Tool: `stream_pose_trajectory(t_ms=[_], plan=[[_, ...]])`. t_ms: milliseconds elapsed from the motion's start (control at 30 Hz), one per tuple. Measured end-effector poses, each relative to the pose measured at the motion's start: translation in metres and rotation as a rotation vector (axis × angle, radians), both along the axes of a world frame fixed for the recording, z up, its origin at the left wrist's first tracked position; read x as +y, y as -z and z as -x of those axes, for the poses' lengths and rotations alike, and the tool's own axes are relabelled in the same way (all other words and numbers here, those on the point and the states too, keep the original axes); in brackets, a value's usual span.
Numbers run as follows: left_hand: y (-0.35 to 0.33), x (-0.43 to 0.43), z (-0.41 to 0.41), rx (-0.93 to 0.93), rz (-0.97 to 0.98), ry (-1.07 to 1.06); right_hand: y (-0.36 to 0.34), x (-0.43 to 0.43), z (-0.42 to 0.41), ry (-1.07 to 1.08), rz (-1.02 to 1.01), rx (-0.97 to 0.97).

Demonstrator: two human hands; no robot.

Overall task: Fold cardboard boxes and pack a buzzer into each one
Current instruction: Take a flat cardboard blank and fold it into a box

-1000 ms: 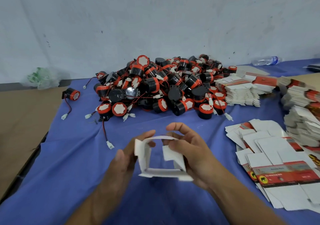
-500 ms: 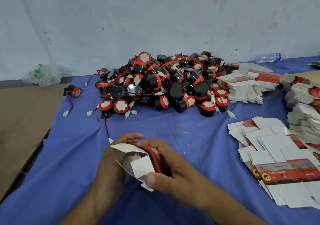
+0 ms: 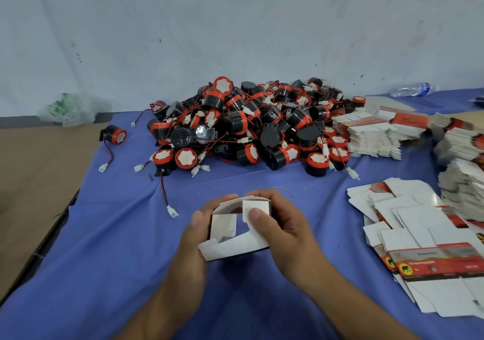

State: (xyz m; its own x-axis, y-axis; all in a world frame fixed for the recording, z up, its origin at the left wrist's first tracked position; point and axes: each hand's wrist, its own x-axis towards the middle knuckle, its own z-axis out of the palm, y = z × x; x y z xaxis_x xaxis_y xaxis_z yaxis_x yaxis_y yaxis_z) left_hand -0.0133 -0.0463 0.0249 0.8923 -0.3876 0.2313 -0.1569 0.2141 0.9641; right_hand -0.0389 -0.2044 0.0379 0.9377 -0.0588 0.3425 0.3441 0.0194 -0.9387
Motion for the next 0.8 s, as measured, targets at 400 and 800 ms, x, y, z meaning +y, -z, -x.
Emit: stream_pose_trajectory(t_ms=[400,800], plan=[[-0.005,0.005,-0.010,-0.156,-0.252,-0.309,0.006,0.007,0.014,-0.080,0.251,-0.032],[-0.005,-0.012,0.017,-0.573,-0.417,-0.337,0.001,0.021,0.004,0.127,-0.500,0.253]])
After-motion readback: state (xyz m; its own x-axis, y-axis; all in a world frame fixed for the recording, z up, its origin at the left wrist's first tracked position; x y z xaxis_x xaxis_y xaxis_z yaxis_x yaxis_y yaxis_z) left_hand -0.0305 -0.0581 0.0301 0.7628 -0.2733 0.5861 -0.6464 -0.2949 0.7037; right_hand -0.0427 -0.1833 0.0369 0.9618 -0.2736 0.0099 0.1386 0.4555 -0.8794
